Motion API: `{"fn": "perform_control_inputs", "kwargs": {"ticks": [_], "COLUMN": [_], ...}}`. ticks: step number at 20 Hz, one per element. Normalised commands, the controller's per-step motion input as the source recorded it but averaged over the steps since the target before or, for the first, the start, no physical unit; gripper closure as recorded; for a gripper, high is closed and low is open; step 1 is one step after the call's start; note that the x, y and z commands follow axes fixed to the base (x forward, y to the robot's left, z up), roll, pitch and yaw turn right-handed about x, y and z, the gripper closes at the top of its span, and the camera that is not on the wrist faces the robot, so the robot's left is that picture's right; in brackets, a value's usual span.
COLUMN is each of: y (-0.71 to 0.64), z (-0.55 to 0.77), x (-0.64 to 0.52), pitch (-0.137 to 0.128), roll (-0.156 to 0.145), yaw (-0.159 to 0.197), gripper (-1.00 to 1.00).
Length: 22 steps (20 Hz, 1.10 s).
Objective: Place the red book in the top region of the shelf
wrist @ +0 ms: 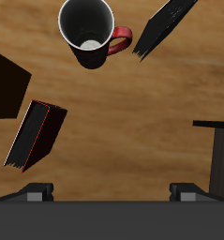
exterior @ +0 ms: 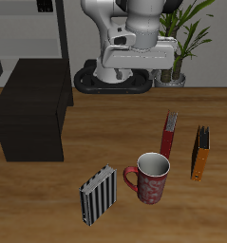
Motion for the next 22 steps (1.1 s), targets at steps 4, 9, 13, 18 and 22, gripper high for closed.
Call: {"fn": "perform_control_inputs", "kwargs": {"ticks": [4, 9, 13, 18, 22], "y": [0.39, 0.27, 0.24, 0.32, 0.24], "z": [-0.09, -0.10, -0.11, -0.14, -0.03], "x": [0.03, 0.05, -0.01, 0.00, 0.03], "pitch": [-0.008, -0.013, 0.012, -0.010, -0.020], "roll": [0.001, -0.021, 0.014, 0.041, 0.002], "yaw": [-0.010, -0.016, -0.013, 0.011, -0.041], "gripper": [-1.00, -1.00, -1.00, -1.00, -1.00]}}
